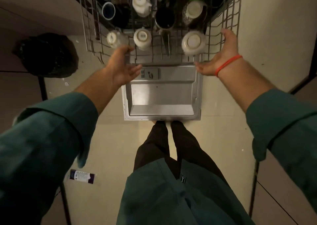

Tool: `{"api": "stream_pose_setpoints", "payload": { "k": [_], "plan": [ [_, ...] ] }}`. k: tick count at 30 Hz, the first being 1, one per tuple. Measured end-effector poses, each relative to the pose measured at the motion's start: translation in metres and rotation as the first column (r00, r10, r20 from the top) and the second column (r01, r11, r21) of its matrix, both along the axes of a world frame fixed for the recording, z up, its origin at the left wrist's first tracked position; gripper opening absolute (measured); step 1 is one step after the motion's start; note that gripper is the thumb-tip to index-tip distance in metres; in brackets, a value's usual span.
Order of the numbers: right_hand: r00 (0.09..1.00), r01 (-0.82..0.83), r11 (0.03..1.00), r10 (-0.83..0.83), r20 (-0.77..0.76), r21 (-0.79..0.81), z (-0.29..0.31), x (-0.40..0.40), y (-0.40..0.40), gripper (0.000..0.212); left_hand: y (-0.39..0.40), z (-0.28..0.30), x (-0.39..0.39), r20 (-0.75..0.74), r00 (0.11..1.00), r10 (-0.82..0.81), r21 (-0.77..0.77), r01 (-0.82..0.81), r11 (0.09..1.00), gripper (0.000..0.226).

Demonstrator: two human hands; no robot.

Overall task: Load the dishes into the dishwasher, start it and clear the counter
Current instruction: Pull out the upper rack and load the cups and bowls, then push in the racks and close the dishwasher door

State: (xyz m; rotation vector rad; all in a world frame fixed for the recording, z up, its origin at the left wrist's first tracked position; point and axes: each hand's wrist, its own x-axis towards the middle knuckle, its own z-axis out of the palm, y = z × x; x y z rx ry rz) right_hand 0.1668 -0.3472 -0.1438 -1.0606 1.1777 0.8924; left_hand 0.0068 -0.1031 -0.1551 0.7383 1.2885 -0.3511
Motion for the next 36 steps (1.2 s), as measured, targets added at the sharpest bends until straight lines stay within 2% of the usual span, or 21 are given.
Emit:
{"api": "stream_pose_setpoints", "payload": {
  "k": [5, 13, 15, 17, 18, 20, 24, 31, 34, 36],
  "plan": [
    [0.993, 0.08, 0.989, -0.089, 0.074, 0.122, 0.004, 0.032, 0.025, 0.061, 0.025, -0.007, 0.041, 0.086, 0.985, -0.146, 0.123, 0.135, 0.983, 0.039],
    [0.985, 0.1, 0.985, -0.118, 0.124, 0.141, -0.009, 0.053, 0.041, 0.063, 0.046, -0.019, 0.068, 0.112, 0.979, -0.173, 0.207, 0.147, 0.967, 0.011],
    [0.983, 0.059, 0.988, -0.083, 0.166, 0.146, -0.01, 0.06, 0.046, 0.054, 0.052, -0.024, 0.074, 0.117, 0.973, -0.201, 0.277, 0.162, 0.947, 0.019],
    [0.974, 0.001, 0.988, -0.036, 0.224, 0.154, -0.011, 0.069, 0.052, 0.034, 0.058, -0.026, 0.085, 0.142, 0.96, -0.241, 0.331, 0.183, 0.926, 0.029],
    [0.967, -0.034, 0.987, -0.009, 0.256, 0.16, -0.012, 0.074, 0.055, 0.021, 0.061, -0.027, 0.092, 0.153, 0.952, -0.265, 0.358, 0.197, 0.913, 0.026],
    [0.948, -0.107, 0.981, 0.052, 0.314, 0.161, -0.015, 0.084, 0.063, 0.011, 0.069, -0.029, 0.108, 0.14, 0.947, -0.288, 0.42, 0.207, 0.884, 0.025],
    [0.923, -0.178, 0.976, 0.121, 0.365, 0.126, -0.027, 0.107, 0.076, 0.01, 0.082, -0.034, 0.136, 0.089, 0.935, -0.344, 0.486, 0.261, 0.834, 0.034],
    [0.853, -0.308, 0.946, 0.229, 0.469, 0.098, -0.033, 0.132, 0.08, 0.02, 0.102, -0.036, 0.157, 0.15, 0.917, -0.369, 0.52, 0.245, 0.818, 0.019],
    [0.843, -0.29, 0.952, 0.206, 0.498, 0.097, -0.039, 0.137, 0.087, 0.021, 0.107, -0.041, 0.16, 0.148, 0.933, -0.33, 0.543, 0.202, 0.815, 0.03],
    [0.836, -0.268, 0.958, 0.178, 0.518, 0.103, -0.047, 0.133, 0.086, 0.022, 0.101, -0.046, 0.153, 0.18, 0.935, -0.307, 0.546, 0.165, 0.822, 0.023]
  ]
}}
